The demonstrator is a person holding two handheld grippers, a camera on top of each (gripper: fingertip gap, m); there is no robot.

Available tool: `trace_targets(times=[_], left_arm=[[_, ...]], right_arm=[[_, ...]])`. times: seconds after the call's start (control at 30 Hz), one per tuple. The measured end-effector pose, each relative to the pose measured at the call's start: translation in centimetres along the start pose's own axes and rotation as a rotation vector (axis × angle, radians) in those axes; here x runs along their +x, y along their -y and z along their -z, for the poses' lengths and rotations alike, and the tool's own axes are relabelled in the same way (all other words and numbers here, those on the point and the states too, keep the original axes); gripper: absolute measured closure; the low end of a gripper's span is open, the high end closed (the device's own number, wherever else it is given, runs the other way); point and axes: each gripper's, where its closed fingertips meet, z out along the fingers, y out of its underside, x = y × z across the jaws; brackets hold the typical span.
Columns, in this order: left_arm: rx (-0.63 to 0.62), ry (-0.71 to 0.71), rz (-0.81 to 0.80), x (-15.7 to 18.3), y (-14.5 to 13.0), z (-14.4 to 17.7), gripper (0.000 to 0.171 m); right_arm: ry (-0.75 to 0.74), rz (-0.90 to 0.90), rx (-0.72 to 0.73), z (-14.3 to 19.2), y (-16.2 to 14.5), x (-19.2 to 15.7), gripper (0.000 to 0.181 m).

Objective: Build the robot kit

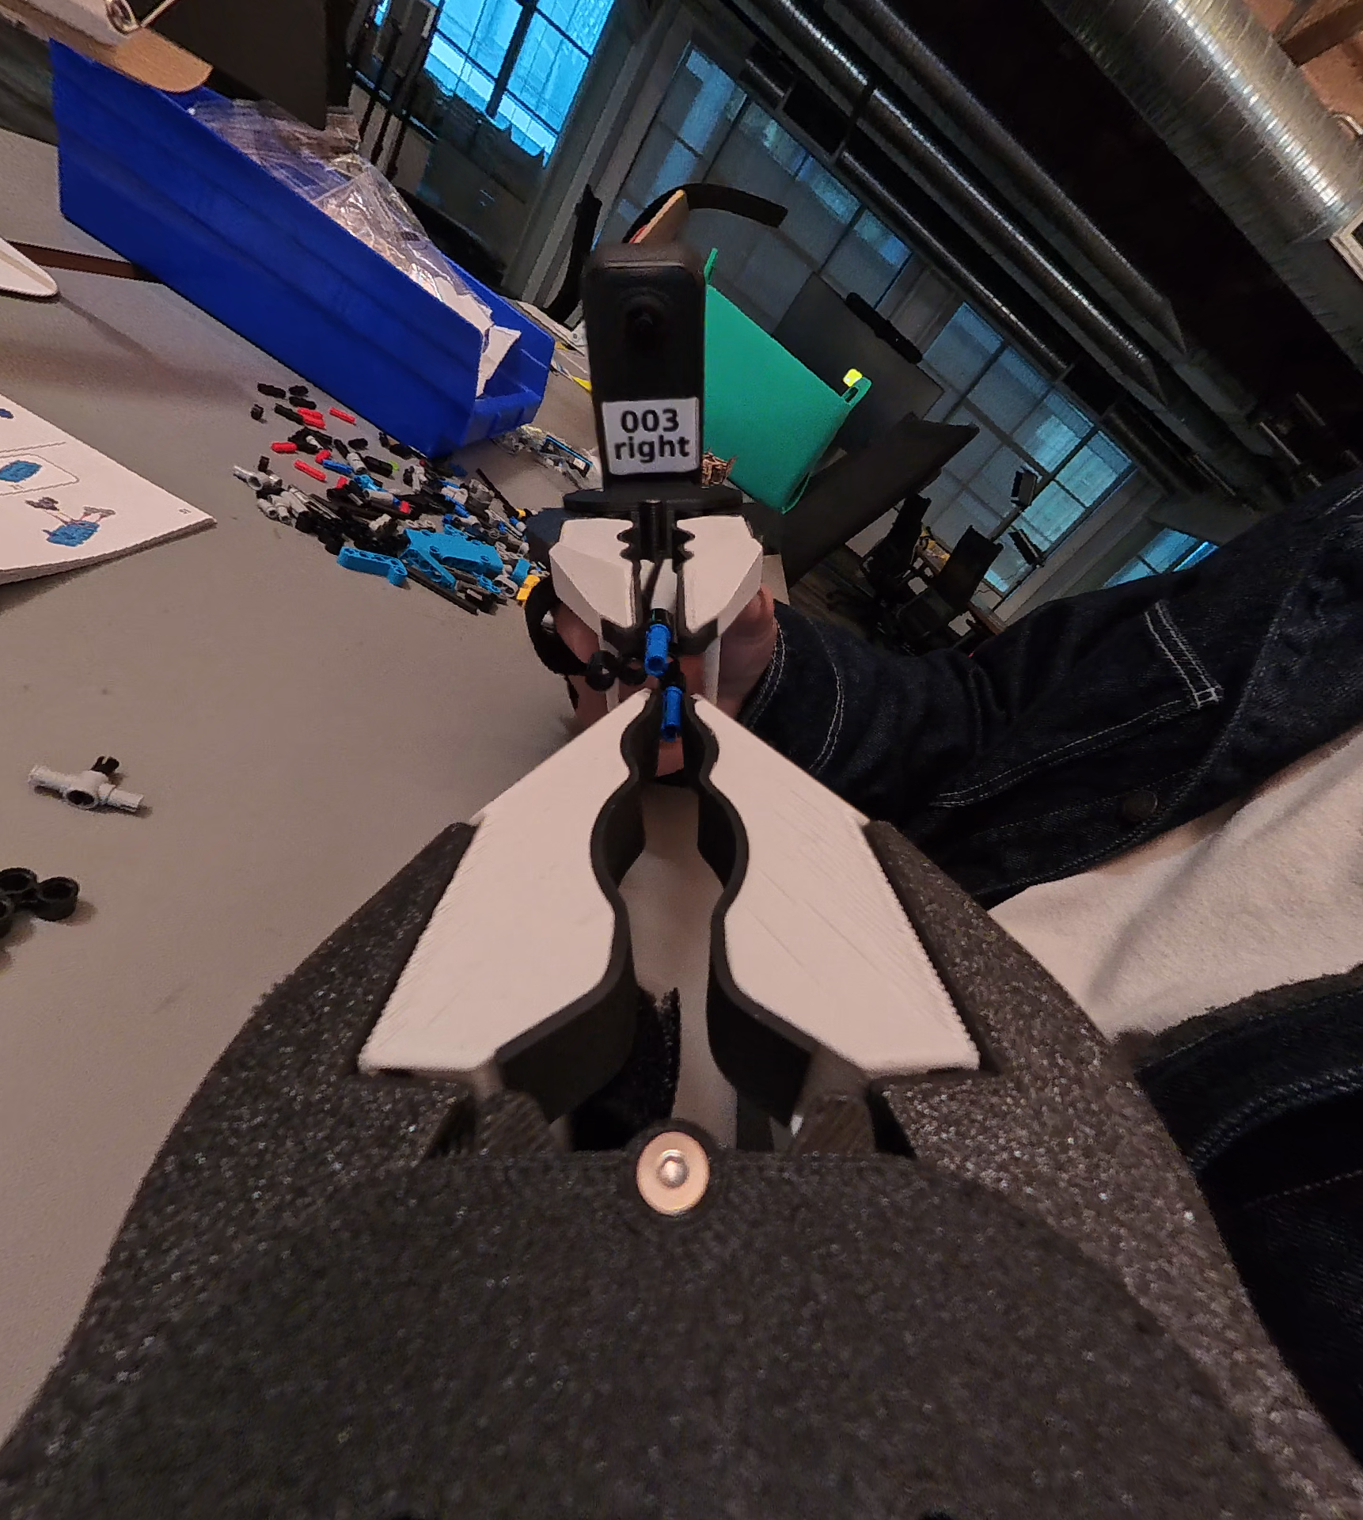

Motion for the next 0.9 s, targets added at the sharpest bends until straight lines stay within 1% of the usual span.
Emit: trace_targets(times=[0.07,0.17,0.27,0.3,0.33,0.37,0.4,0.47,0.5,0.53,0.6,0.73,0.8,0.87,0.9], left_arm=[[0.000,0.000,-0.001,-0.1,0.0,0.1,0.168],[-0.005,-0.002,-0.011,0.1,-0.1,0.0,0.168],[-0.012,0.051,-0.057,-0.5,-0.1,0.4,0.167],[-0.022,0.098,-0.095,-1.2,0.1,0.9,0.160],[-0.040,0.169,-0.141,-2.2,0.2,1.8,0.139],[-0.097,0.250,-0.203,-3.5,-0.2,2.8,0.126],[-0.204,0.322,-0.281,-4.8,-1.3,3.8,0.117],[-0.431,0.412,-0.409,-7.1,-3.9,5.6,0.113],[-0.507,0.411,-0.436,-7.7,-4.9,6.0,0.108],[-0.564,0.392,-0.447,-8.0,-5.6,6.1,0.108],[-0.628,0.342,-0.479,-8.4,-6.3,5.9,0.109],[-0.763,0.301,-0.502,-10.0,-8.2,5.1,0.114],[-0.736,0.257,-0.515,-9.5,-8.2,4.1,0.128],[-0.744,0.254,-0.539,-9.6,-8.4,3.7,0.141],[-0.737,0.258,-0.552,-9.6,-8.4,3.5,0.142]], right_arm=[[0.018,-0.037,0.011,-0.1,0.1,-0.2,0.171],[0.045,-0.102,0.007,0.0,0.0,-0.1,0.174],[-0.003,-0.096,-0.012,0.1,-0.3,0.6,0.175],[-0.025,-0.096,-0.015,0.2,-0.4,1.0,0.175],[-0.063,-0.089,-0.024,0.4,-0.6,1.6,0.175],[-0.115,-0.072,-0.045,0.7,-0.8,2.4,0.175],[-0.160,-0.060,-0.074,0.9,-1.3,3.0,0.175],[-0.224,-0.098,-0.131,1.1,-2.5,4.2,0.174],[-0.249,-0.145,-0.160,1.1,-3.3,4.7,0.175],[-0.276,-0.190,-0.182,1.0,-4.1,5.2,0.174],[-0.317,-0.247,-0.216,0.8,-5.4,5.7,0.174],[-0.389,-0.286,-0.255,0.4,-6.7,6.5,0.174],[-0.440,-0.310,-0.260,0.6,-7.0,7.3,0.174],[-0.467,-0.314,-0.281,0.9,-7.3,7.7,0.174],[-0.479,-0.314,-0.285,1.0,-7.3,7.9,0.174]])
